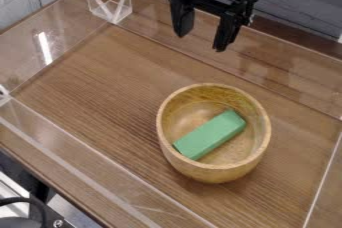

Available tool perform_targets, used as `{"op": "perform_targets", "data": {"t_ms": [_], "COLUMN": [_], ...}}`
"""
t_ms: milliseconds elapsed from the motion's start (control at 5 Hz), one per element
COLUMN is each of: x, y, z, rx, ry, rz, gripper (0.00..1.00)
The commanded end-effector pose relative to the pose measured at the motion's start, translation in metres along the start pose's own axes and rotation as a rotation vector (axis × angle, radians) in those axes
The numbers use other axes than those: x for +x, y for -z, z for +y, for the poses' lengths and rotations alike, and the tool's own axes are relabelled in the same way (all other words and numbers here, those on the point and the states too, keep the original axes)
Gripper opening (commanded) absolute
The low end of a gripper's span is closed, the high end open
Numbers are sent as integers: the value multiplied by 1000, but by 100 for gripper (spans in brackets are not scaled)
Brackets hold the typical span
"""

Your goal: Remove the green block from inside the brown bowl and put it on the table

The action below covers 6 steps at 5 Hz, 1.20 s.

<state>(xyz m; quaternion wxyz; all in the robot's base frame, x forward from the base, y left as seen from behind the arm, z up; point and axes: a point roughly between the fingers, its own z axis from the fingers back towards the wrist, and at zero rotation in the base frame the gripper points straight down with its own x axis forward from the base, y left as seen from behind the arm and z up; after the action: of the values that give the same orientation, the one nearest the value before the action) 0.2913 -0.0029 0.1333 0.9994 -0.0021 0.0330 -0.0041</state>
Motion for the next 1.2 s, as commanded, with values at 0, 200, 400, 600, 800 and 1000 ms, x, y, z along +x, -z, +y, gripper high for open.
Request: {"op": "perform_targets", "data": {"t_ms": [0, 200, 400, 600, 800, 1000], "x": [-8, -25, -38, -44, -47, -48], "y": [5, 11, 16, 22, 30, 39], "z": [-6, -20, -31, -38, -44, -50], "rx": [-1, 2, 1, -1, -4, -13], "ry": [21, 79, 135, 149, 164, 179], "rz": [4, -27, -65, -75, -91, -108], "gripper": [100, 100, 100, 100, 100, 100]}}
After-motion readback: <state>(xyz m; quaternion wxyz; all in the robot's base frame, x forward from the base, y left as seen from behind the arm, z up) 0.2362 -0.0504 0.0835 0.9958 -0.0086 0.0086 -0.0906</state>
